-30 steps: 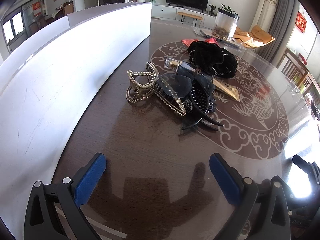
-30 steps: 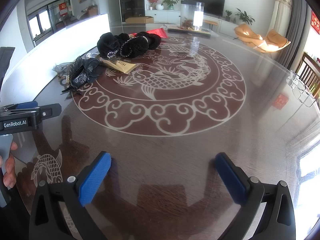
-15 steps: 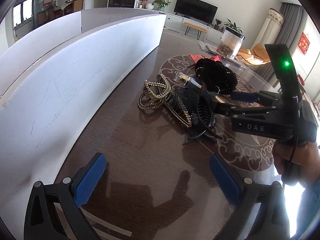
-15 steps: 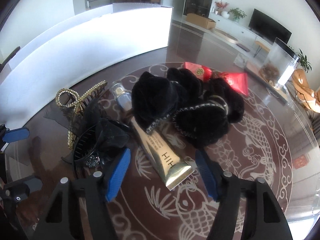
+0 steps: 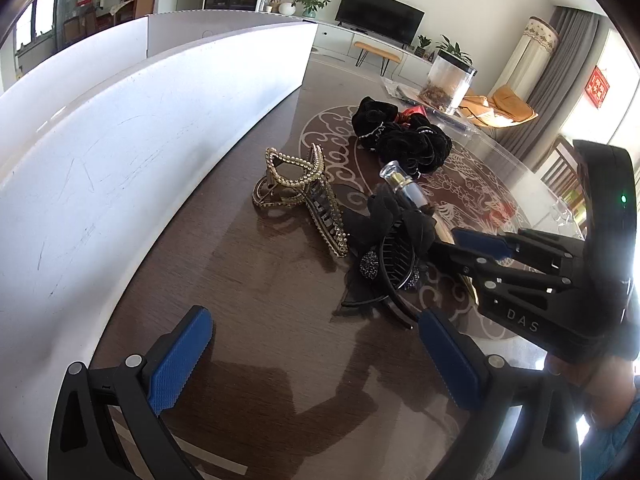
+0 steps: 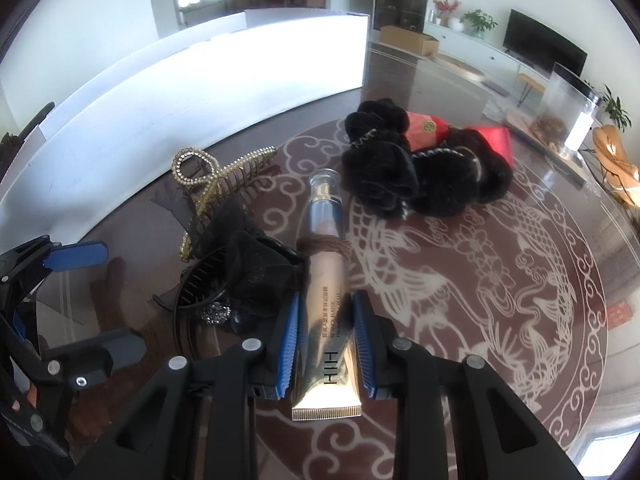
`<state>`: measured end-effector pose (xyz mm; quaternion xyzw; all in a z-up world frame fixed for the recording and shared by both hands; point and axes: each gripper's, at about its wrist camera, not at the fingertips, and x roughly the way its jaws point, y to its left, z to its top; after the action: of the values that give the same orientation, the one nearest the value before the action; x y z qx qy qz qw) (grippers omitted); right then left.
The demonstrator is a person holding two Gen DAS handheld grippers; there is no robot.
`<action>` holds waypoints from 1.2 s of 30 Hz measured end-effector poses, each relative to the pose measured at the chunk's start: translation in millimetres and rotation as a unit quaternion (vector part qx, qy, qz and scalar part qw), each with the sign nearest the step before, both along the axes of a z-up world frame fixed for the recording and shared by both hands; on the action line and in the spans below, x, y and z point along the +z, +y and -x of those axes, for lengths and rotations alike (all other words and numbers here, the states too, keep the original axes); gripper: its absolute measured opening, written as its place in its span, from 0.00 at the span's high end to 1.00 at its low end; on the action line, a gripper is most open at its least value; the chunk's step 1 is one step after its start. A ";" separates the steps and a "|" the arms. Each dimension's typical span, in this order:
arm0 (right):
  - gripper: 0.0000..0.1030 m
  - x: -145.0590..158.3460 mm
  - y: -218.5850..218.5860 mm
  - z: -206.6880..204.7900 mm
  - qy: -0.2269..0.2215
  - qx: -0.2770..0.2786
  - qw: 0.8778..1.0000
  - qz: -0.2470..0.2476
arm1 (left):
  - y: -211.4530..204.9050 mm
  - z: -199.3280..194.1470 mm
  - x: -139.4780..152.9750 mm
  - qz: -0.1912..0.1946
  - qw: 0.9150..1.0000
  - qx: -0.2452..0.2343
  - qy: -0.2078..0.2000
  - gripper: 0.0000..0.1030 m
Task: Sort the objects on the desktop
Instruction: 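Lower the right tool onto the gold HIH tube and close on it, then lift the gold tube with the right tool while the left grasps the black bow clip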
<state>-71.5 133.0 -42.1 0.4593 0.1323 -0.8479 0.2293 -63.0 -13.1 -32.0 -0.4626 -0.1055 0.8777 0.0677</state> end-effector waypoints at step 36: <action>0.48 0.4 129.8 -129.8 0.041 -0.184 0.982 0.029 | 72.9 -24.2 2.1 0.100 0.978 -0.179 0.035 0.62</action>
<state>58.3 262.8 -41.7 0.4333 0.0298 -0.8975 0.0768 -38.8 59.8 -29.9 -0.4470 0.0697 0.8734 0.1803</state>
